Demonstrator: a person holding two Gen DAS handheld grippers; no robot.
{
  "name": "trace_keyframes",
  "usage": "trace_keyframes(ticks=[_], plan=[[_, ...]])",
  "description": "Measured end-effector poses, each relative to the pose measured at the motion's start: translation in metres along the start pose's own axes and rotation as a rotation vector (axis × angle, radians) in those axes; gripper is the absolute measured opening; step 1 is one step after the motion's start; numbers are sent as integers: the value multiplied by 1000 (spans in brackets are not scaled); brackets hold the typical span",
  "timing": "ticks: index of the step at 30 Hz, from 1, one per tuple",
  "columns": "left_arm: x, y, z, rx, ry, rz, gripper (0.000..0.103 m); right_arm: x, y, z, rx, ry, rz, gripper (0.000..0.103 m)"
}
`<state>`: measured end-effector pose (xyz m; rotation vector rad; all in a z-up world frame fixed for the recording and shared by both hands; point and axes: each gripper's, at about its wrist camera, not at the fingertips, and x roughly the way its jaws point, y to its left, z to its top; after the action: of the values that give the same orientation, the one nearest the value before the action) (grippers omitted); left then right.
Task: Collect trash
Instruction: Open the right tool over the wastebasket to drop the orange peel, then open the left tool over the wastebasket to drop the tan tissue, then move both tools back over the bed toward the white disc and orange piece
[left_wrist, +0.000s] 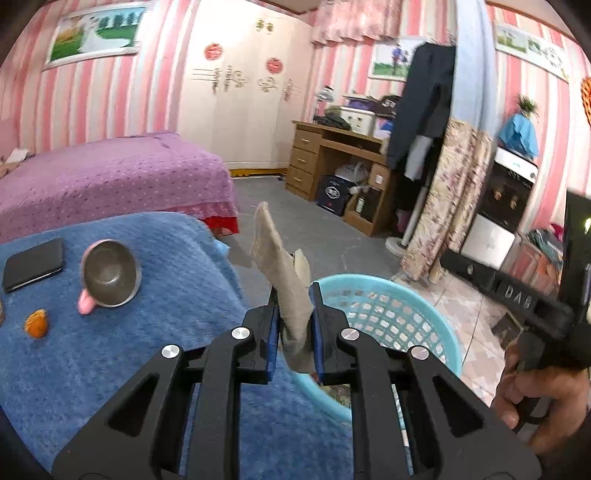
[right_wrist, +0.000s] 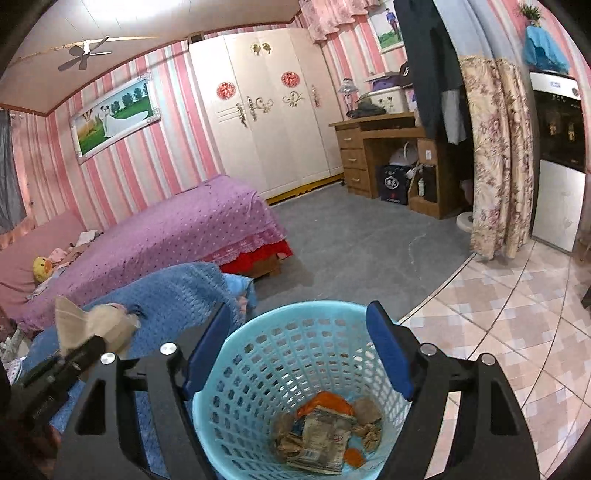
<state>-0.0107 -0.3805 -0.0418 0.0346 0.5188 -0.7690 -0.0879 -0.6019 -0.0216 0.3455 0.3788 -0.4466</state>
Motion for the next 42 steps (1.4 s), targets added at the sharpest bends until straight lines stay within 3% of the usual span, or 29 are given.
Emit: trace_keyframes(ticks=[4, 6, 8, 10, 17, 23, 28, 35, 42], plan=[[13, -17, -2, 11, 12, -85, 19, -6, -11, 4, 40, -32, -31, 75], [21, -25, -7, 37, 17, -118, 36, -4, -13, 4, 37, -28, -37, 75], [27, -34, -14, 85, 14, -113, 79, -3, -13, 3, 34, -26, -51, 75], [29, -38, -18, 112, 1, -67, 90, -2, -12, 3, 34, -24, -51, 75], [10, -5, -10, 68, -4, 5, 91, 1, -1, 4, 7, -13, -25, 75], [-27, 47, -5, 27, -37, 160, 91, 2, 36, -2, -53, 1, 33, 75], [-56, 85, -4, 22, -55, 264, 91, 1, 87, -11, -127, 21, 118, 75], [-102, 159, -12, -39, -55, 421, 93, -4, 162, -37, -229, 60, 245, 78], [-140, 224, -25, -129, -52, 545, 93, -11, 213, -60, -292, 99, 320, 80]])
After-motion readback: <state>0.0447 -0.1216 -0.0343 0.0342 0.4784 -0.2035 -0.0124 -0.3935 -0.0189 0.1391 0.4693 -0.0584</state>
